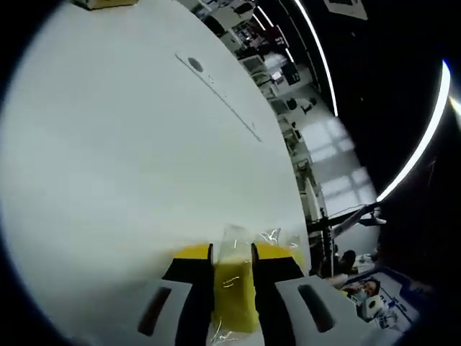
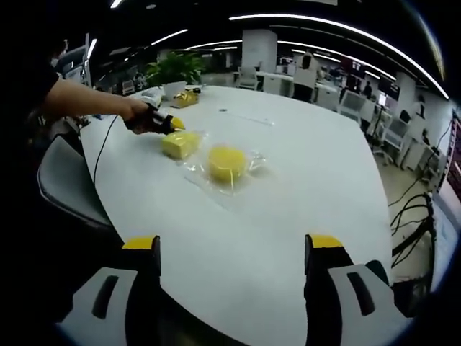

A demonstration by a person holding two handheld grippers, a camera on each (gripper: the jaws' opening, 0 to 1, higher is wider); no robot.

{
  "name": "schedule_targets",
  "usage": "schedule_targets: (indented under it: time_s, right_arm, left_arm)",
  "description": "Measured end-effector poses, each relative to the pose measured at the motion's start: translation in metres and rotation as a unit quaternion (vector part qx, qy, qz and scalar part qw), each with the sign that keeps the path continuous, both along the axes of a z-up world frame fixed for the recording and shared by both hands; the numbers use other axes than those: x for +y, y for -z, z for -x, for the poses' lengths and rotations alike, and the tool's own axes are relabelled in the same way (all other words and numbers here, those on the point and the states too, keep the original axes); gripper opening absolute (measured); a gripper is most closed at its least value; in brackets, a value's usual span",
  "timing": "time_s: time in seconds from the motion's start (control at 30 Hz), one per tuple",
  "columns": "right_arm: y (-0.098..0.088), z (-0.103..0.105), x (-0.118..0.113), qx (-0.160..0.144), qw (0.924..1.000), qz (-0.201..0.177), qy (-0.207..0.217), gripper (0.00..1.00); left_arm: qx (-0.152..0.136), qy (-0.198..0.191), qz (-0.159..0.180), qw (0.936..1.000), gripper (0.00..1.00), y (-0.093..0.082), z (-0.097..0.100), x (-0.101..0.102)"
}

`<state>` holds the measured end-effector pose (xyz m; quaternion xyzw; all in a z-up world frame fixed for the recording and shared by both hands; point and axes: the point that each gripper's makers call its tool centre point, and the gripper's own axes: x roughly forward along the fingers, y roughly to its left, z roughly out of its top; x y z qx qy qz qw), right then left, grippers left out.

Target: Compare the silicone blocks by pressing each to a similar depth, holding the contact briefly, and releasing to observe deformation and rebound differences across the visible hardness samples.

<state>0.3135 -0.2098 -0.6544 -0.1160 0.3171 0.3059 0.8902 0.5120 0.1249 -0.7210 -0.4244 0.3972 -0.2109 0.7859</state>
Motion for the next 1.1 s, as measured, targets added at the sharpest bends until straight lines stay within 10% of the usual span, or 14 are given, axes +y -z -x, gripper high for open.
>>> schedule_targets:
  time_s: [0.3, 0.67, 0.87, 1.0, 1.1]
  right_arm:
    - [0.001, -0.001, 0.004, 0.004, 1.0000, -0.001, -0.004, 0.74]
    - [0.002, -0.007, 0.023, 0.006, 0.9993, -0.015, -0.034, 0.73]
    - [-0.009, -0.014, 0.034, -0.007, 0.9981, -0.031, -0.052, 0.73]
    - [-0.009, -0.016, 0.038, -0.006, 0.9974, -0.033, -0.064, 0.72]
    - [-0.013, -0.018, 0.044, -0.013, 0.9965, -0.031, -0.077, 0.72]
  left_arm:
    - [-0.067, 0.030, 0.000, 0.9973, 0.00, -0.020, 0.004, -0.010]
    - [-0.209, 0.129, -0.079, 0.9663, 0.00, -0.069, 0.026, -0.030]
    - [-0.289, 0.177, -0.071, 0.9380, 0.00, -0.124, 0.055, -0.053]
    - [-0.326, 0.223, -0.135, 0.9087, 0.00, -0.147, 0.071, -0.065]
    - [-0.345, 0.222, -0.131, 0.9024, 0.00, -0.167, 0.077, -0.068]
